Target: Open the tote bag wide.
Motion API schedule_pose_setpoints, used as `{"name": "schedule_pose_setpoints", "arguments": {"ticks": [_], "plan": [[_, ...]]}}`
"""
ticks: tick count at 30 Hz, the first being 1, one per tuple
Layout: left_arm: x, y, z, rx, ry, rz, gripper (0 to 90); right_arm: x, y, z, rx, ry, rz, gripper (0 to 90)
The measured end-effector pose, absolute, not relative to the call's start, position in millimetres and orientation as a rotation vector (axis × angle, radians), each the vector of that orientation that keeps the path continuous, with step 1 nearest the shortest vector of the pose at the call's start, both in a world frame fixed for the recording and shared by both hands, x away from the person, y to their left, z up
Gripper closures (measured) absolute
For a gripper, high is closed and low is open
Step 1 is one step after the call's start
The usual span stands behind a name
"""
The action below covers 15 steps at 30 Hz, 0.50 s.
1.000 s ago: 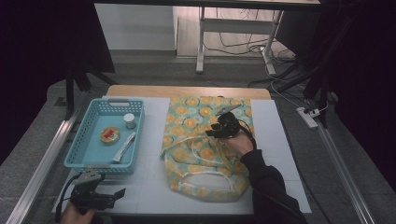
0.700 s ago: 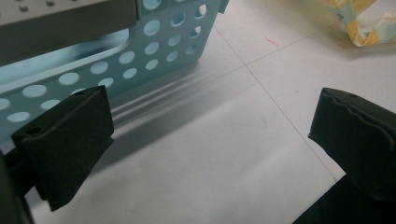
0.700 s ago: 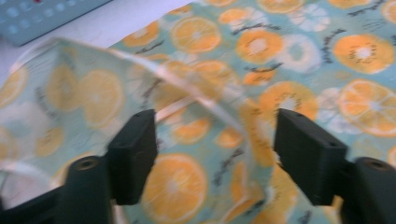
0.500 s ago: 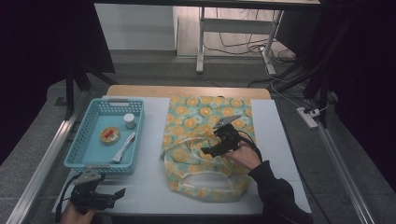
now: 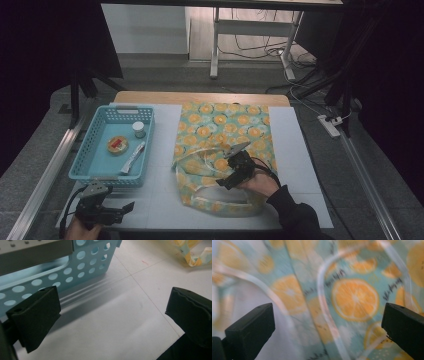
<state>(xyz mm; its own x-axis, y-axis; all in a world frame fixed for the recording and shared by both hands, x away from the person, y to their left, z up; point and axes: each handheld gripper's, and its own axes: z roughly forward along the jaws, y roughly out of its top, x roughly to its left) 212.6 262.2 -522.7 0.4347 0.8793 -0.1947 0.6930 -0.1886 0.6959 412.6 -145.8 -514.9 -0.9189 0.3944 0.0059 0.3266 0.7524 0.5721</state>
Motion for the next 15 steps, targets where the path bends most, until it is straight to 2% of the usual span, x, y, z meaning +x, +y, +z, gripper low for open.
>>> {"name": "schedule_pose_setpoints", "arguments": {"ticks": [2,6,8,9,10,15], "plan": [[212.7,262.2,-522.7,1.950,1.324,0.320,0.0,414.8,-146.7,-519.4,0.588,2.821,0.866,0.6],[212.6,262.0,-522.6,1.951,1.324,0.319,0.0,417.2,-148.8,-524.0,0.594,2.810,0.844,7.7],[212.7,261.9,-522.7,1.952,1.324,0.320,0.0,417.4,-150.9,-522.6,0.582,2.807,0.855,15.3],[212.7,261.9,-522.7,1.952,1.324,0.320,0.0,417.1,-153.0,-520.4,0.579,2.803,0.864,26.4],[212.7,261.9,-522.7,1.952,1.325,0.319,0.0,417.1,-153.0,-520.4,0.579,2.803,0.864,26.4],[212.8,261.5,-522.8,1.953,1.326,0.321,0.0,414.1,-153.6,-517.1,0.521,2.823,0.869,50.4]]}}
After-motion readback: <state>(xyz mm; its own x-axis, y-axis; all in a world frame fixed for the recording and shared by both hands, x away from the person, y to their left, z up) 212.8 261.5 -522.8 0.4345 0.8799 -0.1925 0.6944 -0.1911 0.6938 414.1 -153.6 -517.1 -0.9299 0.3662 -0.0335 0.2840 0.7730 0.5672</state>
